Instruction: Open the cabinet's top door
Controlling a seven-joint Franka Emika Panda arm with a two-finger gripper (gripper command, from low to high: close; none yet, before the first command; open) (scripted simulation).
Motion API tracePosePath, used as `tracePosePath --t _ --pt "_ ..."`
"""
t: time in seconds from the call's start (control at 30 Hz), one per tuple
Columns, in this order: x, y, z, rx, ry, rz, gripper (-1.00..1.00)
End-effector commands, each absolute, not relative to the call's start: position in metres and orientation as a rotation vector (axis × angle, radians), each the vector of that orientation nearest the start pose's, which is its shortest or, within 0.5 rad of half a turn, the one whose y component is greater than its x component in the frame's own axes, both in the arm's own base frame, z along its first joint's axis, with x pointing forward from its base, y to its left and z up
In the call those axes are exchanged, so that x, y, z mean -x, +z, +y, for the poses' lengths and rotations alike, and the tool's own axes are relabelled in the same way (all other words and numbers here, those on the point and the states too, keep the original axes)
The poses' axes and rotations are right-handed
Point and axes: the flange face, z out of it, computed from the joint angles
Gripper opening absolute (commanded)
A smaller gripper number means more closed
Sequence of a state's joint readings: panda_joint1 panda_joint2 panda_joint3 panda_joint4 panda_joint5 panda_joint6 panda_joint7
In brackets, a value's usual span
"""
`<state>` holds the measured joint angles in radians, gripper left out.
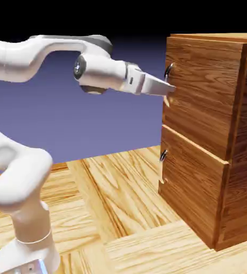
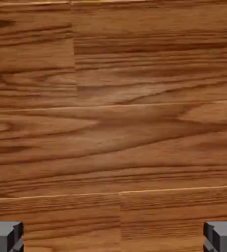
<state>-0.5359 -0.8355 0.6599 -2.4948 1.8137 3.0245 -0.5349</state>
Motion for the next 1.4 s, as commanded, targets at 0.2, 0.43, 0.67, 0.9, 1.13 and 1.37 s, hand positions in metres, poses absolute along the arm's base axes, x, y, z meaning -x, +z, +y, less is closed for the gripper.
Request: tracePosePath --t 0.2,0.43,0.67,0.9,1.13,1.37 --pt "-0.362 0.585 0.058 1.868 -1.661 0.846 0.0" --pt "-0.369 0.57 0.091 1.813 -1.722 0.814 0.0" --pt "-0.382 0.547 0.126 1.772 -1.773 0.79 0.0" --pt "-0.41 0.532 0.144 1.758 -1.796 0.78 0.0" --pt "-0.428 0.532 0.136 1.759 -1.769 0.742 -1.0" --pt "-0.402 0.532 0.124 1.765 -1.714 0.66 -1.0"
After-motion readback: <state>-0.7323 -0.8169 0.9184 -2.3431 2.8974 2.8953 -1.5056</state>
